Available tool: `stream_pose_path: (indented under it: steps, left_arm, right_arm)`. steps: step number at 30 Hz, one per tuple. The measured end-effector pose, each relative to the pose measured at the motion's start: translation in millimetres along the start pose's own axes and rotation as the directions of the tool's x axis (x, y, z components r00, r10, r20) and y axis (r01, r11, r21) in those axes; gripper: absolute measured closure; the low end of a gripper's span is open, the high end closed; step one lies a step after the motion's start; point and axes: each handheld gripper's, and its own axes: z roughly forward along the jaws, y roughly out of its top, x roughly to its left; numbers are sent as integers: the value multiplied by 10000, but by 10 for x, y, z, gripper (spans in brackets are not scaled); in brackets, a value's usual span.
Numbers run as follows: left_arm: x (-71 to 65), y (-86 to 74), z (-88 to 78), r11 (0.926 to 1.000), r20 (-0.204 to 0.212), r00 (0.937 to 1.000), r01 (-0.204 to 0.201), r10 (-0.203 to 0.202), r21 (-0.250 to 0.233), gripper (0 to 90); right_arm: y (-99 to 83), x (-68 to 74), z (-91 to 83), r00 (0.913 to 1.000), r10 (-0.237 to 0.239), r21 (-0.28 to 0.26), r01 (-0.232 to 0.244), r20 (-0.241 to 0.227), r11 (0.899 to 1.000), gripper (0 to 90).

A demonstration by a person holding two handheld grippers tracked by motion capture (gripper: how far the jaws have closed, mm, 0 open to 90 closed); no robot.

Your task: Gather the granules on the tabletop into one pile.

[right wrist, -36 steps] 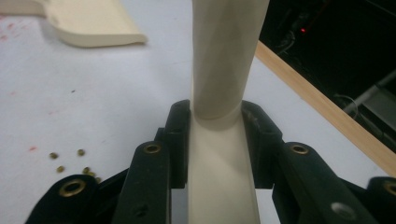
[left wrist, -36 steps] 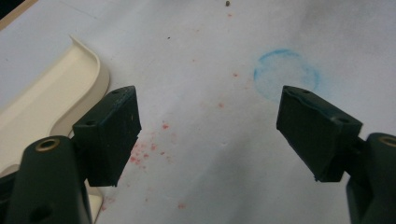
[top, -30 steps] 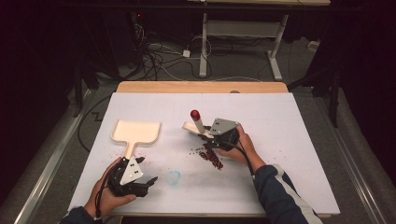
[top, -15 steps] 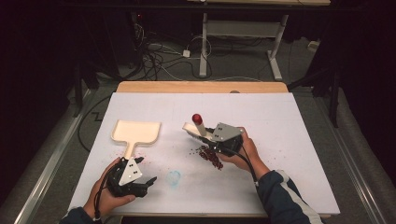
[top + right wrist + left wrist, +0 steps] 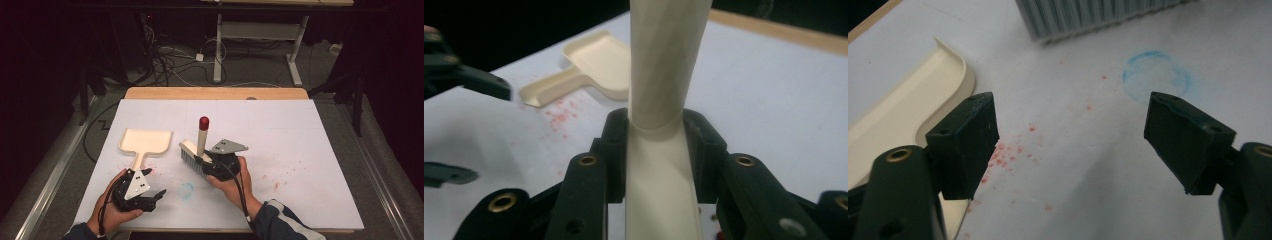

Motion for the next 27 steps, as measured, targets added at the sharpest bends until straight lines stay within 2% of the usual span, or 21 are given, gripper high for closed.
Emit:
stream_pose_path:
  steps: [1, 2, 3, 4, 9, 13, 17, 20, 22, 27]
  left_arm:
    - [0, -2, 1, 10000, 12, 10000, 3, -3, -2, 208]
    - [0, -4, 3, 10000, 23, 10000, 6, -6, 5, 207]
    - [-1, -5, 4, 10000, 30, 10000, 9, -9, 14, 208]
    - [-2, -6, 6, 10000, 38, 10000, 19, -19, 20, 208]
    - [-12, -7, 9, 10000, 64, 10000, 5, -6, 53, 208]
    - [-17, -2, 2, 10000, 68, 10000, -15, 14, 54, 207]
    - [-29, 8, 10, 10000, 122, 9999, -75, 74, 49, 208]
    - [-27, 13, 15, 9999, 142, 9998, -104, 103, 64, 208]
    - [-24, 14, 15, 9999, 138, 9999, -97, 96, 41, 208]
    - [-16, 3, 5, 10000, 134, 9999, -71, 71, 32, 208]
  right_arm:
    - [-27, -23, 31, 9997, 223, 152, -224, 54, 9996, 676]
    - [-42, -42, 32, 9990, 420, 56, -421, 165, 9991, 677]
    - [-41, -60, 21, 9980, 372, 98, -378, 505, 9992, 677]
    - [-40, -80, 4, 9968, 514, 177, -526, 613, 9985, 676]
    - [-122, -199, -162, 9889, 968, 136, -990, 1123, 9950, 676]
    - [-197, -248, -326, 9829, 1220, 154, -1253, 1377, 9920, 676]
    - [-205, -266, -438, 9807, 1326, 195, -1368, 1439, 9904, 677]
    - [-179, -261, -502, 9865, 1102, 96, -1122, 1211, 9936, 677]
    - [-145, -259, -559, 9922, 944, 7, -947, 818, 9955, 677]
    - [-47, -300, -839, 9947, 229, -480, -182, 1000, 9987, 676]
